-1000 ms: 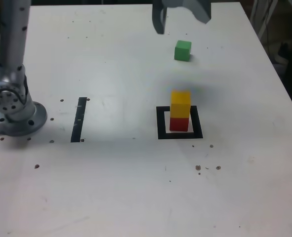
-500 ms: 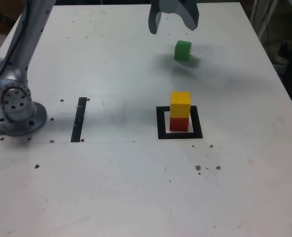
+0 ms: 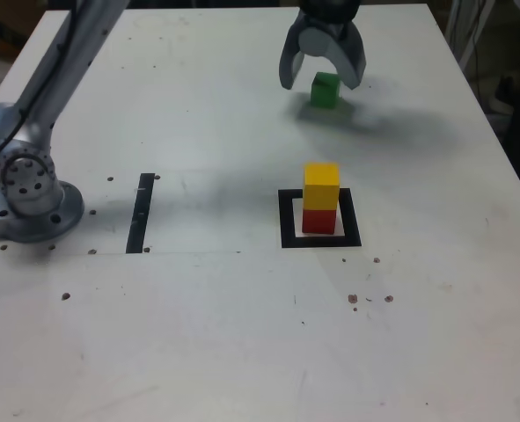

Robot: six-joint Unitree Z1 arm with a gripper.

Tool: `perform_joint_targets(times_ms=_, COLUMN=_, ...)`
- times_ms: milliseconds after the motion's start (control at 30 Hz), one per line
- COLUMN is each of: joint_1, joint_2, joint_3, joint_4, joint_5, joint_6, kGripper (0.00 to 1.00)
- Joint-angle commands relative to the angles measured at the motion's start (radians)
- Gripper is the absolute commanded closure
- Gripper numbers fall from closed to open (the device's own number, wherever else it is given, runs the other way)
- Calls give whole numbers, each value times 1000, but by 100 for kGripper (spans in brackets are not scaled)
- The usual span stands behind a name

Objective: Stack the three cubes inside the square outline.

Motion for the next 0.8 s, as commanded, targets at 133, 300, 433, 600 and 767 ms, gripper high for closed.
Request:
perform_joint_targets(times_ms=133, joint_1=-1, joint_2=24, joint_3=-44, joint_4=15, joint_5=-14, joint_6=31, kGripper=24)
perform_joint_targets(times_ms=300, joint_1=2, joint_2=39, joint_3=-52, joint_4=16, joint_5=-15, joint_6=33, kGripper=40)
perform_joint_targets(times_ms=433, joint_1=5, joint_2=53, joint_3=-57, joint_4=21, joint_5=-22, joint_6=33, kGripper=48)
perform_joint_targets(times_ms=600, joint_1=6, joint_2=58, joint_3=-65, joint_4=26, joint_5=-32, joint_6=33, kGripper=51)
perform_joint_targets(times_ms=767, joint_1=6, joint_2=64, joint_3=-74, joint_4=11, joint_5=-29, joint_6=30, kGripper=59)
